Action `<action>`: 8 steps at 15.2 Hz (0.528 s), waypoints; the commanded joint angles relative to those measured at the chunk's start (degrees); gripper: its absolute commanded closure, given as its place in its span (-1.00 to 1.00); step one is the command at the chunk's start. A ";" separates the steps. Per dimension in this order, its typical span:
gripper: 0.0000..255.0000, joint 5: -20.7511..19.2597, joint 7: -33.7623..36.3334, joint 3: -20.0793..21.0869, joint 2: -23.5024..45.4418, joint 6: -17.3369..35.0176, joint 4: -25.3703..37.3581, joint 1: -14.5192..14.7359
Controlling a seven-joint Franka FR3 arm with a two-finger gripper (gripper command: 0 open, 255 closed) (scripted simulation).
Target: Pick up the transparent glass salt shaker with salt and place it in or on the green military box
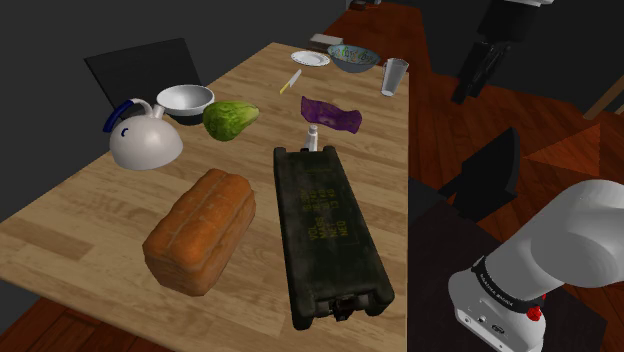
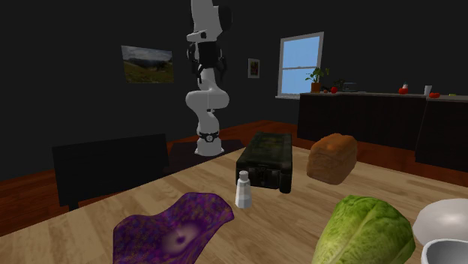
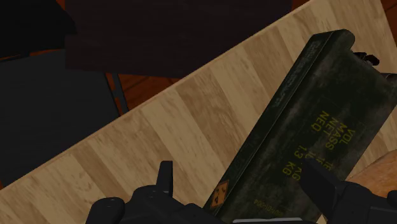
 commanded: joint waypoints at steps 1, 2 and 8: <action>-1.00 0.00 0.00 0.00 0.00 0.00 0.00 0.00; -1.00 0.02 -0.06 0.20 2.00 1.53 0.23 0.17; -1.00 0.04 -0.35 1.37 14.68 9.77 3.25 1.10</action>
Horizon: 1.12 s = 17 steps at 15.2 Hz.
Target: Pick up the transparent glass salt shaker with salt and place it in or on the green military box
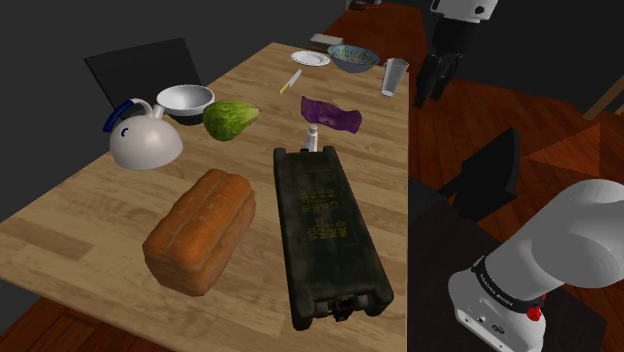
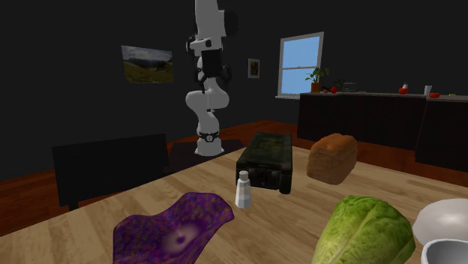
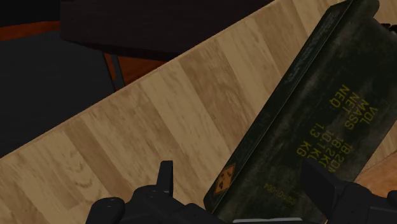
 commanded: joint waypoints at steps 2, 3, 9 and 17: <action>-1.00 -0.05 -0.04 0.60 6.85 3.73 2.50 0.44; -1.00 -0.10 -0.06 0.79 9.08 4.80 3.42 0.55; -1.00 -0.67 0.05 1.81 22.71 9.92 10.50 1.20; -1.00 -2.17 0.60 2.80 41.30 12.95 24.10 2.14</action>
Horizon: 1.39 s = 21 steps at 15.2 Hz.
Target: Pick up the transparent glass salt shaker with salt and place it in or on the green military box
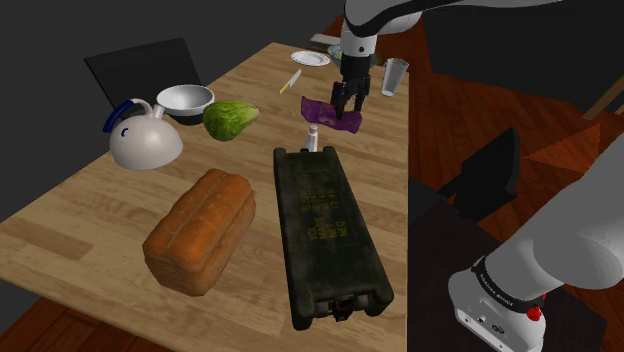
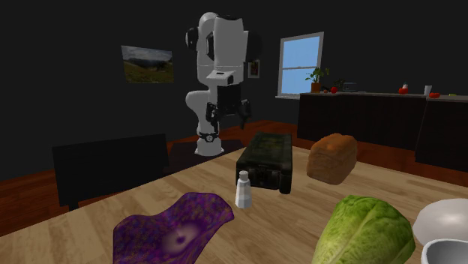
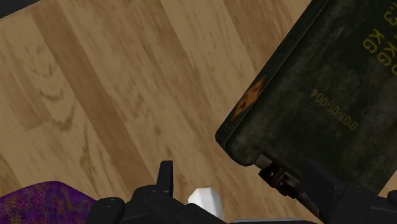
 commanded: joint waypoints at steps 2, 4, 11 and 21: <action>-1.00 -0.69 0.26 0.28 7.25 0.22 6.24 0.43; -1.00 -1.17 0.41 0.40 12.09 -0.05 10.85 0.74; -1.00 -2.83 0.71 0.52 30.45 -3.90 31.27 2.09; -1.00 -3.12 0.75 0.46 34.23 0.55 30.31 2.31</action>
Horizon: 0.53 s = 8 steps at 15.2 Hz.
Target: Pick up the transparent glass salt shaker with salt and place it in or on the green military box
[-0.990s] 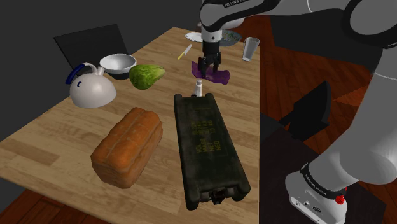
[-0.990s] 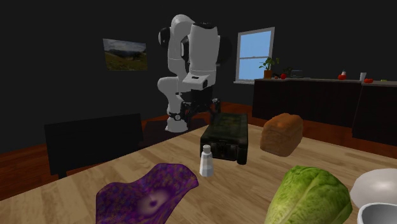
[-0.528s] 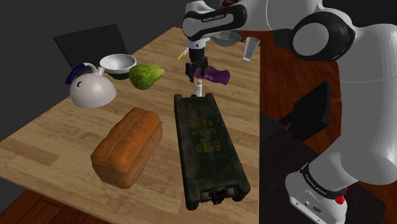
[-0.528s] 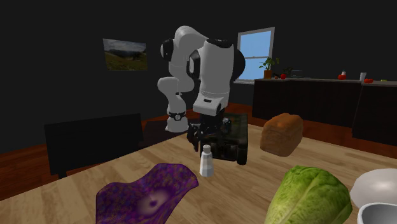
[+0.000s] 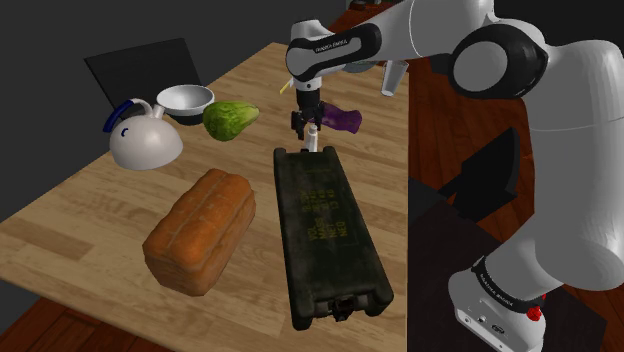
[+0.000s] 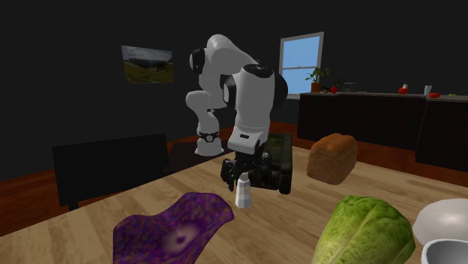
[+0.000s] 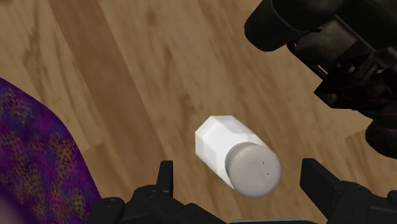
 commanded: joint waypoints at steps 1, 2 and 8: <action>-1.00 0.00 0.03 0.01 0.08 0.49 -0.37 0.02; -1.00 0.00 0.03 0.01 0.08 0.49 -0.37 0.02; 1.00 0.00 0.03 0.01 0.08 0.48 -0.37 0.02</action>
